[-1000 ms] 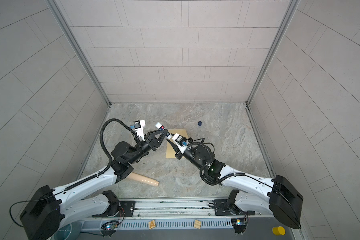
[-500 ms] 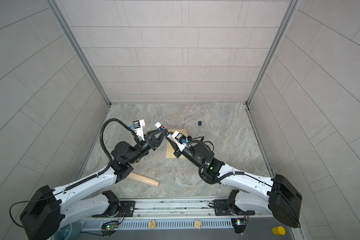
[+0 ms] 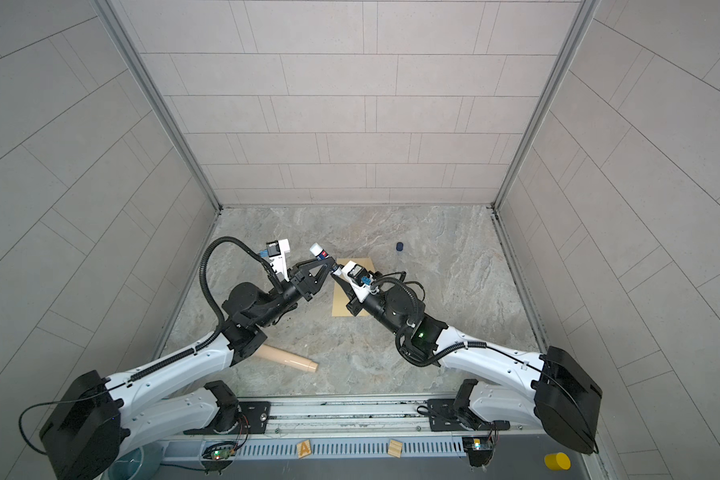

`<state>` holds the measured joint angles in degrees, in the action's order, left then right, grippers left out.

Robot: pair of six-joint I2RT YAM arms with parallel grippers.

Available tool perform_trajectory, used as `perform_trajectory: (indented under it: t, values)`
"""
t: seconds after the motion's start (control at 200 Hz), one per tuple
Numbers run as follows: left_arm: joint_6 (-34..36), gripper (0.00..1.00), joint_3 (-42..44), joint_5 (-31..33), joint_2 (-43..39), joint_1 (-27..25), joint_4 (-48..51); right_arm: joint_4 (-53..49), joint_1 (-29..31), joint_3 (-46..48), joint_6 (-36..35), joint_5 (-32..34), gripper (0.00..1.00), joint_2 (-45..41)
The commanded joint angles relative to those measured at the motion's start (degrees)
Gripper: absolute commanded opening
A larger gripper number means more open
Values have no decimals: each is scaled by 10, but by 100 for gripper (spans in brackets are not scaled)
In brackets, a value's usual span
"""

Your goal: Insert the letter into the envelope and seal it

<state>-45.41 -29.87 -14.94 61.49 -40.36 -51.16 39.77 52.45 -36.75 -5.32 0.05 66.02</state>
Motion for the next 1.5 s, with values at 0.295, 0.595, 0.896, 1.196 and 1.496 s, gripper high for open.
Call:
perform_trajectory:
  t: [0.295,0.595,0.896,1.196,1.496]
  values:
    - [101,0,3,-83,-3,1,-33,0,-153,-22,221,-326,0,-35]
    - [127,0,-3,-168,1,1,-59,120,-242,-41,448,-552,1,20]
    - [123,0,-1,-132,-3,0,-49,180,-244,-39,469,-542,5,45]
    - [52,0,-5,-27,-6,1,-37,-103,-158,-10,85,-268,40,-73]
    - [42,0,-5,-16,-1,0,-55,-80,-96,10,4,-164,55,-73]
